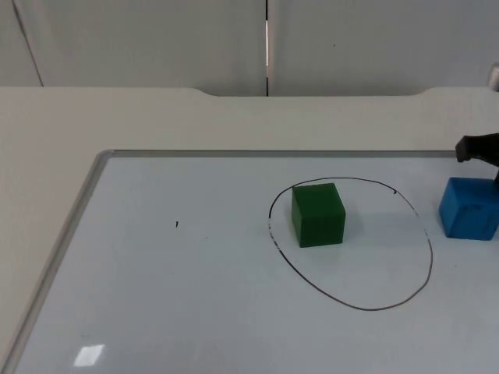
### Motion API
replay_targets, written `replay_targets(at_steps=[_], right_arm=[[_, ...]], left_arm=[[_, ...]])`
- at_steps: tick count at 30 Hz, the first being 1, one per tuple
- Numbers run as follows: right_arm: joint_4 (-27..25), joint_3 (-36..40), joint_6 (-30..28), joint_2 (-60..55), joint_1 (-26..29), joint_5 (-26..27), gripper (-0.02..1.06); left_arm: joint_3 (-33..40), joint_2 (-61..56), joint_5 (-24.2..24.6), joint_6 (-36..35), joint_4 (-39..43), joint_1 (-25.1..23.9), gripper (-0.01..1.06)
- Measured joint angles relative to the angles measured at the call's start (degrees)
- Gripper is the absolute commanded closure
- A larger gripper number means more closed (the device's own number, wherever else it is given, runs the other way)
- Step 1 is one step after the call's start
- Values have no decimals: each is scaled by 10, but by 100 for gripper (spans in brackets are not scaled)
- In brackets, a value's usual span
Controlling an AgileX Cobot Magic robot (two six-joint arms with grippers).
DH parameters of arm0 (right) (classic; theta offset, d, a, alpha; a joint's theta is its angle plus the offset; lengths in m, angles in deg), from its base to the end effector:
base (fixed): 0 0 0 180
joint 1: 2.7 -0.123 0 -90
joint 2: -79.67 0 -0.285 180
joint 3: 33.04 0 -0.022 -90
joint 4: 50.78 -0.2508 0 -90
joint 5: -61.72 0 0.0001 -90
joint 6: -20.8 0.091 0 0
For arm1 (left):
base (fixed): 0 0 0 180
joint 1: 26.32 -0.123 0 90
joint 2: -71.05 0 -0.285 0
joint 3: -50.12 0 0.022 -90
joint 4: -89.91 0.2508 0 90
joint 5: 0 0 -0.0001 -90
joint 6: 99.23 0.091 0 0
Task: Push the two cubes into the marked area.
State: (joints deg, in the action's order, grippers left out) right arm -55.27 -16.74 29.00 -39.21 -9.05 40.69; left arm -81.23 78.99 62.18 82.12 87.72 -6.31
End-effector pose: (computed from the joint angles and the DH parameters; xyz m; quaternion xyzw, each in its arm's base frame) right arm 0.3642 0.0431 0.1269 0.0487 0.9771 0.0472 0.2016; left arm -0.0061 -0.0011 0.2750 0.1604 0.8454 -0.1014 0.4993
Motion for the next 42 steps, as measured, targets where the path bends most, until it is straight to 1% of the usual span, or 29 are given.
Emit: replay_targets(at_steps=[7,14,24,31,37,42], right_arm=[[0,0,0,0,-3,-7,105],[0,0,3,0,-33,-5,105],[-1,0,4,0,-33,-4,105],[-2,19,4,-1,-33,-1,105],[-4,26,14,-2,-33,9,105],[-13,26,15,-2,-33,41,105]], left_arm=[[0,0,0,0,0,0,105],[0,0,0,0,0,0,105],[0,0,0,0,0,0,105],[0,0,0,0,0,0,105],[0,0,0,0,0,0,105],[0,0,0,0,0,0,105]])
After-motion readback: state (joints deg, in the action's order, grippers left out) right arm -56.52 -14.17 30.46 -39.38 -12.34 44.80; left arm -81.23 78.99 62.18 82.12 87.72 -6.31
